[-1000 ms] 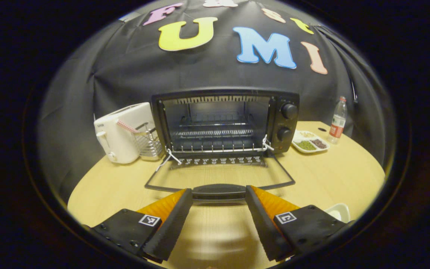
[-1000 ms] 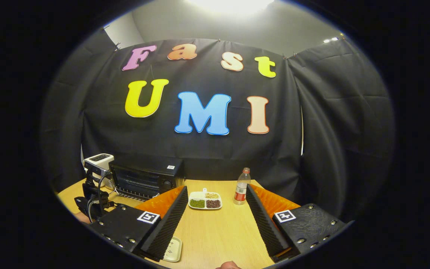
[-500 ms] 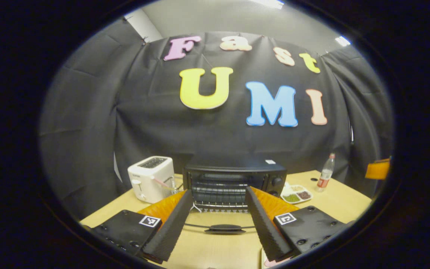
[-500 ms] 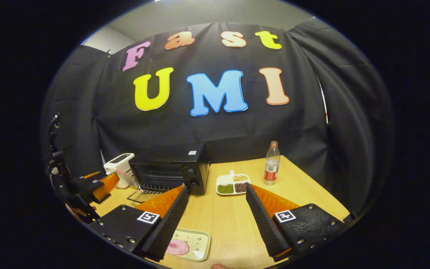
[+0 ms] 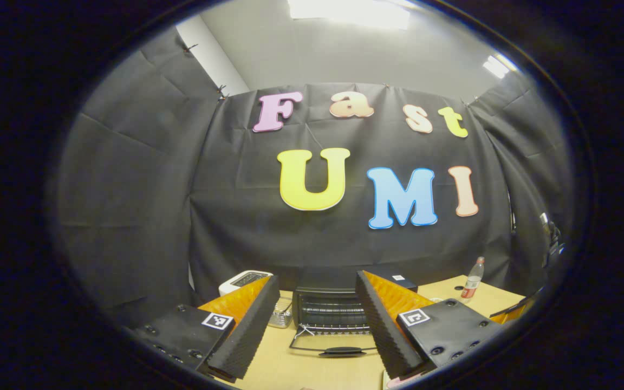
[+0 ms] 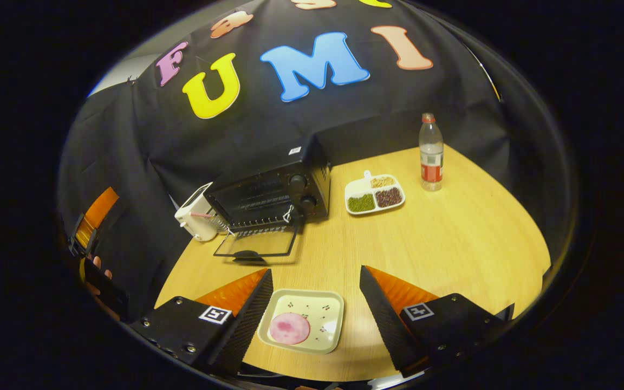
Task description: Open the electric oven with the left hand, put the food in, and close the electric oven.
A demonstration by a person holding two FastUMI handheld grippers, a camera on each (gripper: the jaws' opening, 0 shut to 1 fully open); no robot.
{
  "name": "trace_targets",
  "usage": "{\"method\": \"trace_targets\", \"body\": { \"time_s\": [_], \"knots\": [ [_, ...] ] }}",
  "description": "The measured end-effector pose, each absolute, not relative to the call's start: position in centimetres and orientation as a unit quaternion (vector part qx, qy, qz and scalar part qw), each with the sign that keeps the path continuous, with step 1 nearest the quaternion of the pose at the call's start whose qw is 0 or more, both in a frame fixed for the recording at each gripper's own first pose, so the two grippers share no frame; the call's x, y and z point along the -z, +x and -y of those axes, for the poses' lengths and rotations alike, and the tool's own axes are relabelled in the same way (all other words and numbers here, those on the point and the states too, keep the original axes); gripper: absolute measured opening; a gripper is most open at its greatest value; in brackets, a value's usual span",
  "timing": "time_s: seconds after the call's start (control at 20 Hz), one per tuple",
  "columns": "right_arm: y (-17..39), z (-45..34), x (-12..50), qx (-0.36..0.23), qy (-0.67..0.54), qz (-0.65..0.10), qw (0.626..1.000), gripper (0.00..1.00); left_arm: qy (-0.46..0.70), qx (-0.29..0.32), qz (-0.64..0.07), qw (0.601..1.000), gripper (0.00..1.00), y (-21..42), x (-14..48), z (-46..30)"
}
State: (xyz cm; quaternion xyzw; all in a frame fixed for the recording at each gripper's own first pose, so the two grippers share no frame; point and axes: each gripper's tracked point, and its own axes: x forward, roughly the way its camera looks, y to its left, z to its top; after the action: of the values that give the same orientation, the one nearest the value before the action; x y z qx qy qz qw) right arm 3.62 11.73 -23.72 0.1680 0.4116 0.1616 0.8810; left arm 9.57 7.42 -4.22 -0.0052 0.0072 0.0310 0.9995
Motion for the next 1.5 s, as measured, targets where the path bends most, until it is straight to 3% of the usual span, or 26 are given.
{"method": "trace_targets", "body": {
  "time_s": [0.25, 0.4, 1.1, 1.15, 1.2, 1.3, 1.35, 1.4, 1.45, 1.5],
  "knots": [
    [2.1, -12.9, 26.8, -0.184, 0.176, -0.477, 0.841, 0.99, -0.009, -0.036, 0.001, 0.999, 1.0, 8.4, 3.3, -7.7],
    [1.0, -14.1, 28.9, -0.203, 0.206, -0.527, 0.799, 0.99, -0.009, -0.036, 0.003, 0.999, 1.0, 8.1, 3.1, -7.7],
    [-2.4, -13.3, 36.9, -0.184, 0.191, -0.668, 0.695, 0.97, -0.011, -0.062, -0.009, 0.998, 1.0, 6.2, 4.4, -9.8],
    [-2.1, -13.5, 36.8, -0.184, 0.202, -0.668, 0.693, 0.67, -0.011, -0.064, -0.01, 0.998, 1.0, 6.1, 4.5, -9.8],
    [-2.0, -13.7, 36.8, -0.183, 0.211, -0.67, 0.688, 0.73, -0.011, -0.064, -0.011, 0.998, 1.0, 6.3, 4.6, -9.9],
    [-1.8, -13.5, 37.0, -0.179, 0.215, -0.674, 0.684, 0.72, -0.011, -0.064, -0.013, 0.998, 1.0, 6.2, 4.7, -9.7],
    [-1.7, -13.2, 37.9, -0.169, 0.204, -0.679, 0.685, 0.64, -0.01, -0.062, -0.013, 0.998, 1.0, 6.3, 4.6, -9.5],
    [-1.6, -12.7, 37.6, -0.168, 0.211, -0.68, 0.682, 0.62, -0.009, -0.06, -0.013, 0.998, 1.0, 6.5, 4.7, -9.3],
    [-1.6, -13.0, 37.9, -0.166, 0.216, -0.684, 0.677, 0.29, -0.008, -0.059, -0.013, 0.998, 1.0, 6.5, 4.8, -9.2],
    [-1.6, -12.9, 37.7, -0.165, 0.22, -0.685, 0.675, 0.28, -0.008, -0.057, -0.013, 0.998, 1.0, 6.5, 4.8, -9.0]
  ]
}}
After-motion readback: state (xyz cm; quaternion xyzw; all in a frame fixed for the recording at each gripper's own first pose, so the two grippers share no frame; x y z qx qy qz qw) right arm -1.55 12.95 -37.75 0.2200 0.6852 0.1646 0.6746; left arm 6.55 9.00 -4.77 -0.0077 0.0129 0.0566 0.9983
